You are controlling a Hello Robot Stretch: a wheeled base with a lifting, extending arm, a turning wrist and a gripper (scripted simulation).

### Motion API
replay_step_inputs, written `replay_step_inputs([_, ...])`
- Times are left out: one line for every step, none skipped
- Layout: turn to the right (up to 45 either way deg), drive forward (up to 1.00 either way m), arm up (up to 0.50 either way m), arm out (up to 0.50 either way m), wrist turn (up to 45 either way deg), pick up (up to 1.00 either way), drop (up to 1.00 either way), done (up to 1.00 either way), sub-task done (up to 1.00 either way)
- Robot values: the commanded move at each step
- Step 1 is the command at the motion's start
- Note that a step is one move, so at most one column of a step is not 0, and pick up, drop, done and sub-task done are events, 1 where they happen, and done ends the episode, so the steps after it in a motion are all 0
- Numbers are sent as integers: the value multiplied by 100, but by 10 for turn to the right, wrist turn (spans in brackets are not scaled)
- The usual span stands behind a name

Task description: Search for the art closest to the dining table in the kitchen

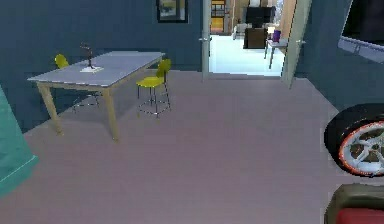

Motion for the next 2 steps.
replay_step_inputs([120,0,0,0,0,0,0,0,0])
replay_step_inputs([0,100,0,0,0,0,0,0,0])
